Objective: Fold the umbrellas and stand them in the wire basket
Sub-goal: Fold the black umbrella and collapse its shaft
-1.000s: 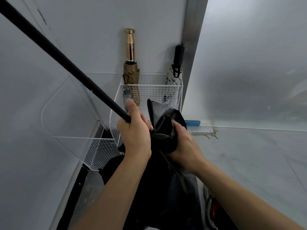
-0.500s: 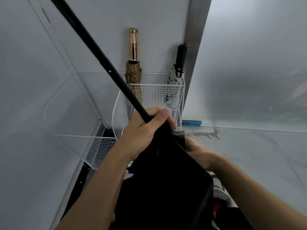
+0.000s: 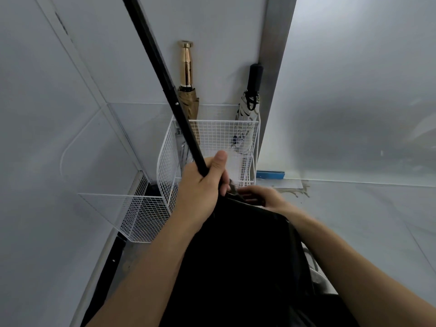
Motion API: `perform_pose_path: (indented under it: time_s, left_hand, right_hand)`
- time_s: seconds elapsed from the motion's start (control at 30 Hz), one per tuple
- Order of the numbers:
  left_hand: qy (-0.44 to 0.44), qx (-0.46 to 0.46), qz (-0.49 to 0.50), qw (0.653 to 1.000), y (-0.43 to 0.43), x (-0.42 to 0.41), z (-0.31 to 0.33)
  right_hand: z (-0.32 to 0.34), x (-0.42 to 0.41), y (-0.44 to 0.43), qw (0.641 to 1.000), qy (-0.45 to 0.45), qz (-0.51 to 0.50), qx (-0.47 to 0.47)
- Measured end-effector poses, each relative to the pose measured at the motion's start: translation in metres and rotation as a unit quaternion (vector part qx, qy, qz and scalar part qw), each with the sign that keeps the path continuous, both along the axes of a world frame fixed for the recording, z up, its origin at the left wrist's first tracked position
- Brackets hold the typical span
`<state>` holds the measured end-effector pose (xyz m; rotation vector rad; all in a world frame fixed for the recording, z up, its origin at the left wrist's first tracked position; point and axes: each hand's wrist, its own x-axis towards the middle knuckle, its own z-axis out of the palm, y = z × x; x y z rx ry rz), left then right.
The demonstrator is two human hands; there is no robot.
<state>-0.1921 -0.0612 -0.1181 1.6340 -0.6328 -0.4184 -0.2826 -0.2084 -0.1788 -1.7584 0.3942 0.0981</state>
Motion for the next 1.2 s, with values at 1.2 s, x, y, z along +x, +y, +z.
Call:
perform_pose_path:
  time_s: [1.2]
  left_hand:
    - [0.022, -0.067, 0.162, 0.984, -0.008, 0.008, -0.011]
  right_hand:
    - [0.007, -0.008, 0.037, 0.992, -0.064, -0.109, 0.003]
